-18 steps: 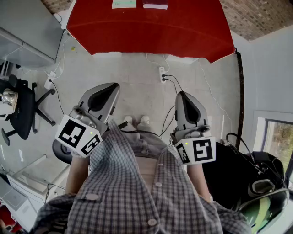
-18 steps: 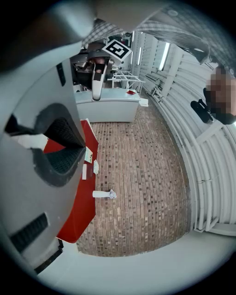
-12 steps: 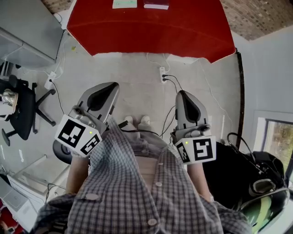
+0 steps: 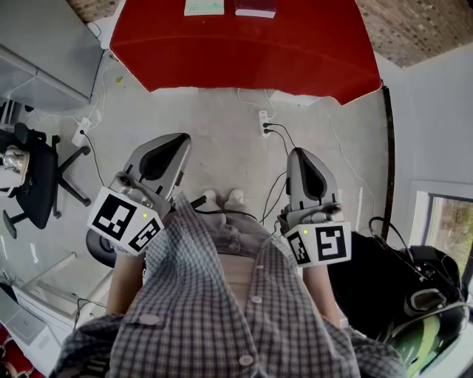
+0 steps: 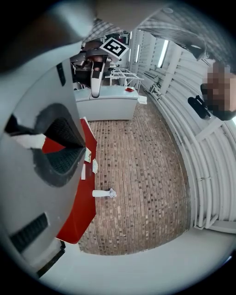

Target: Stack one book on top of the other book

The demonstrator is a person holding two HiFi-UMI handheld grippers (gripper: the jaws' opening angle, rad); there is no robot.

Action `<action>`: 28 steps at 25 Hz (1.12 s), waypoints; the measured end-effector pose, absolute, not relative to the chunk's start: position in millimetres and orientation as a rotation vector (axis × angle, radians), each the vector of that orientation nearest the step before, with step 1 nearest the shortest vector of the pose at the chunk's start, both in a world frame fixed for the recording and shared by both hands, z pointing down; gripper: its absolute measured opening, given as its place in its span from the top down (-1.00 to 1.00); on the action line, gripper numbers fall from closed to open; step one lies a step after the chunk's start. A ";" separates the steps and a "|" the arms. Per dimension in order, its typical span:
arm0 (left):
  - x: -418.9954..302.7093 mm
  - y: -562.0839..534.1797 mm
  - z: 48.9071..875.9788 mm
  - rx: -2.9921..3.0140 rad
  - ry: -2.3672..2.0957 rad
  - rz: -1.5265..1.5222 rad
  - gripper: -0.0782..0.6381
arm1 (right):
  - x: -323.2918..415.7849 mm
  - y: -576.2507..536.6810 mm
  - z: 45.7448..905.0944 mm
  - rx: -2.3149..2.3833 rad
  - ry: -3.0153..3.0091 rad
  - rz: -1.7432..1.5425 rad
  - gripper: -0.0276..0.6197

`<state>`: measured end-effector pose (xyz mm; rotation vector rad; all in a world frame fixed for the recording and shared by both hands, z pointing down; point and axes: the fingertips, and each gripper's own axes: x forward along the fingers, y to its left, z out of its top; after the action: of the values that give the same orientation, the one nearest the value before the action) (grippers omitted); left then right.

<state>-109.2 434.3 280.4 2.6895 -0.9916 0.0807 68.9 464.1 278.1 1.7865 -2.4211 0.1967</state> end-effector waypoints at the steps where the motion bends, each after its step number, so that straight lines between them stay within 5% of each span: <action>1: -111.4 434.1 280.3 2.690 -0.991 0.079 0.76 | 68.1 464.3 278.1 1.795 -2.419 0.201 0.90; 28: -160.9 431.5 272.5 2.748 -1.087 0.061 0.76 | 56.1 467.3 280.3 1.889 -2.358 0.103 0.90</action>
<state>-160.9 431.5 272.5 2.7479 -1.0866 0.0605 56.1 467.3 280.3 1.8887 -2.3585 0.1027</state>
